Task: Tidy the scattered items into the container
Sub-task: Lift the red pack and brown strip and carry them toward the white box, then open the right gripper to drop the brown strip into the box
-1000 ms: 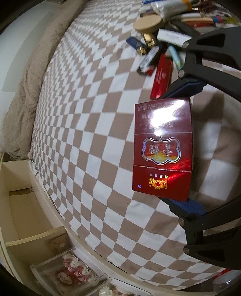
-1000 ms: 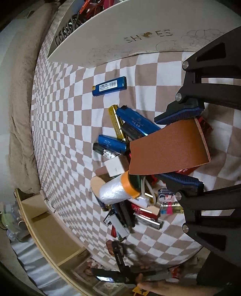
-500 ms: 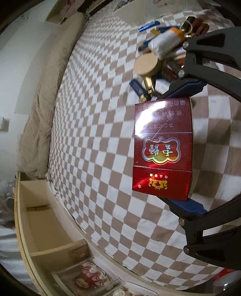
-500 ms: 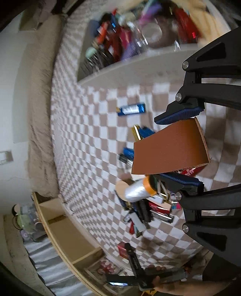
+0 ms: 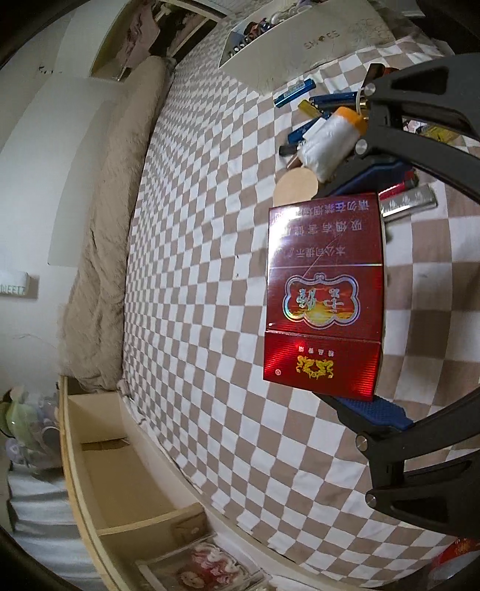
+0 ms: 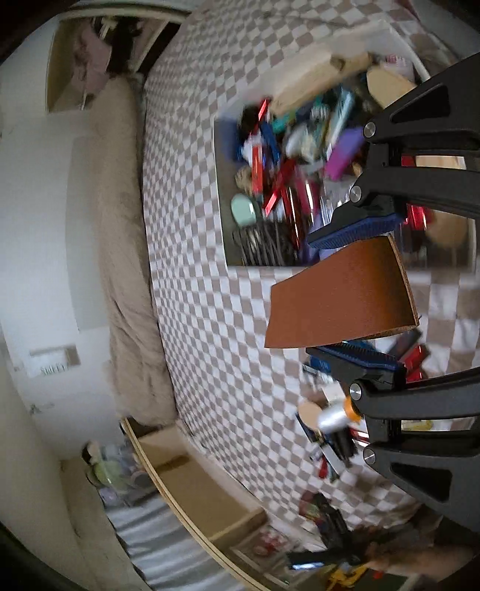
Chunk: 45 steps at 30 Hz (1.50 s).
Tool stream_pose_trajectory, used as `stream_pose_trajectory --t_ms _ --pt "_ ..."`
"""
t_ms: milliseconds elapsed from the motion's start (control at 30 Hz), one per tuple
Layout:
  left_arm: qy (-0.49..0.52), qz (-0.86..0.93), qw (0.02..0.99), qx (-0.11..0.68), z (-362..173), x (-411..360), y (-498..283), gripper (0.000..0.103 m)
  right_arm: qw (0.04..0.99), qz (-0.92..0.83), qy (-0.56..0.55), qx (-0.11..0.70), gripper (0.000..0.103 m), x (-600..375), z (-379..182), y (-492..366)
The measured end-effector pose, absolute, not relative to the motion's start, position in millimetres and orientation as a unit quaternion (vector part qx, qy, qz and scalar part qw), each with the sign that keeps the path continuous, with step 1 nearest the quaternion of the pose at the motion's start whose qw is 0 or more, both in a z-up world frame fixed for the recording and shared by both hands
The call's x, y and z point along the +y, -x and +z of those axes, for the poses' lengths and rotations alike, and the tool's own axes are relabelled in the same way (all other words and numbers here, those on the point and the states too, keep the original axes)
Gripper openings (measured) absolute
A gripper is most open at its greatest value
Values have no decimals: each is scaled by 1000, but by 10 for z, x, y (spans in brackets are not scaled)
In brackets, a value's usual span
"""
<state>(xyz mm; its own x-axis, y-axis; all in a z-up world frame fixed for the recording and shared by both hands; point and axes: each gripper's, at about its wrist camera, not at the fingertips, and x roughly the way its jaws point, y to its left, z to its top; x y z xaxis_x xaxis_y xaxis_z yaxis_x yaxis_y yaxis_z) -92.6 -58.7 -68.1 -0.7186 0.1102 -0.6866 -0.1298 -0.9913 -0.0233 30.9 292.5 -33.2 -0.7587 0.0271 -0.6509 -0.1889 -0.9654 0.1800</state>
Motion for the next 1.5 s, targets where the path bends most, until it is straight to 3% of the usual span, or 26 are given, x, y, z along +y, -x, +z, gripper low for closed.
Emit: stream_pose_trajectory --t_ms 600,1033,1100,1133,1167,1233,1500 --pt "358 924 130 23 -601 110 681 90 187 894 378 153 52 4141 -429 -236" --pt "329 923 198 21 -143 717 561 90 219 866 411 183 52 4506 -842 52" --pt "327 921 212 22 -78 867 561 90 225 865 410 182 55 4527 -859 39" --pt "328 918 221 22 -53 945 561 90 227 865 409 180 65 4536 -859 33" --pt "328 916 229 21 -29 1022 569 90 227 866 408 179 83 4536 -856 25" --pt "328 912 243 22 18 1190 576 90 221 874 396 177 95 4518 -840 -7" --pt "340 896 286 13 106 1739 591 90 174 899 339 214 96 4356 -607 -133"
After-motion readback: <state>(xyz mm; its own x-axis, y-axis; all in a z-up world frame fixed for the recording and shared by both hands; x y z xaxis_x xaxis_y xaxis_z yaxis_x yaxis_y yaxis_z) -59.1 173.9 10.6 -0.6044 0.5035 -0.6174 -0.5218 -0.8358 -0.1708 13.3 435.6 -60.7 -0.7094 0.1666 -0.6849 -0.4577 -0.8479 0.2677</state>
